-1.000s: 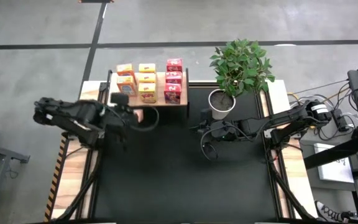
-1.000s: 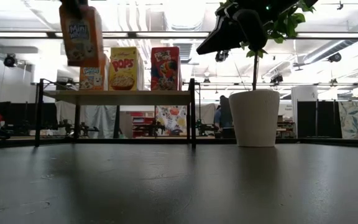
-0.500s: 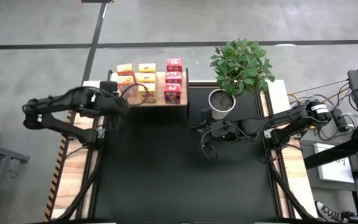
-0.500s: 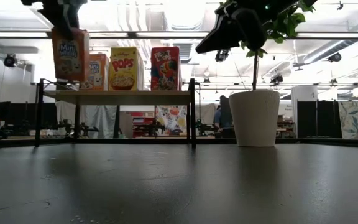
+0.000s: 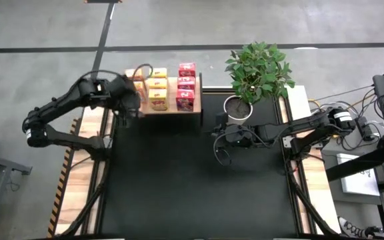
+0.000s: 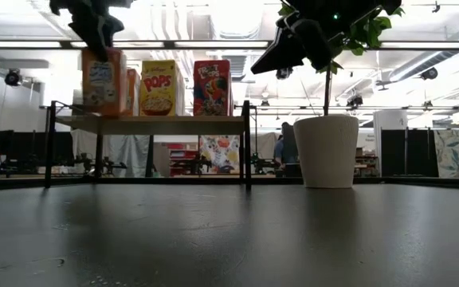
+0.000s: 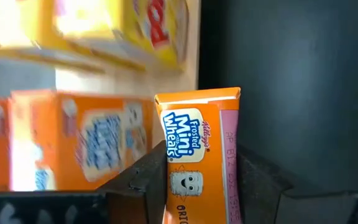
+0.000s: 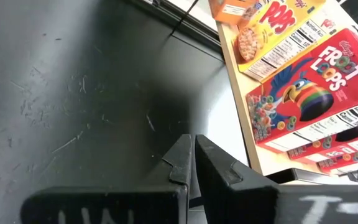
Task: Stack cereal on shelf
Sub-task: Put the bottom orange cereal box on the shelf
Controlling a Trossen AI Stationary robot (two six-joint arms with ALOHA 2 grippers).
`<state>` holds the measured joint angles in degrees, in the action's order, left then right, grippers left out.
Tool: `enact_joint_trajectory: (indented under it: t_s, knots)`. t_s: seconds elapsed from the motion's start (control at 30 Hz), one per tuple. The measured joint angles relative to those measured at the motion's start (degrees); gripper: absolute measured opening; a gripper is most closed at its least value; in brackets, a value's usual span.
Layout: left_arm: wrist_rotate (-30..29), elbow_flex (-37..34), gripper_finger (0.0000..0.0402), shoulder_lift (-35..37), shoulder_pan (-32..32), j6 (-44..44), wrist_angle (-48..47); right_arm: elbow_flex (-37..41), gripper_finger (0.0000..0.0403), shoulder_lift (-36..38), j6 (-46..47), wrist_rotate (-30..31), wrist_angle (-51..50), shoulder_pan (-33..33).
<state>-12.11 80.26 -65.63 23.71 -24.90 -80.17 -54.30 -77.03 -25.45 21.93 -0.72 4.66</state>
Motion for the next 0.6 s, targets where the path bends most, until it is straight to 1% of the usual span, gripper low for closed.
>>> enact_joint_trajectory:
  t_s: [0.1,0.23,0.4,0.6]
  knots:
    - [3.59,0.86,0.0133,-0.31,3.39,-3.42,2.07,0.02,0.0012,0.00,0.00,-0.02,-0.08,-0.01]
    - [5.68,1.60,0.0132,-1.42,6.74,-6.51,2.52,0.04,0.0012,0.00,-0.02,-0.04,-0.53,-0.10]
    - [6.11,1.83,0.0132,-3.14,9.12,-8.46,2.67,0.10,0.0012,0.00,0.00,-0.06,-0.54,-0.36]
    - [5.72,1.93,0.0132,-4.21,9.53,-8.48,3.15,0.13,0.0012,0.00,0.18,-0.02,-0.54,-0.38]
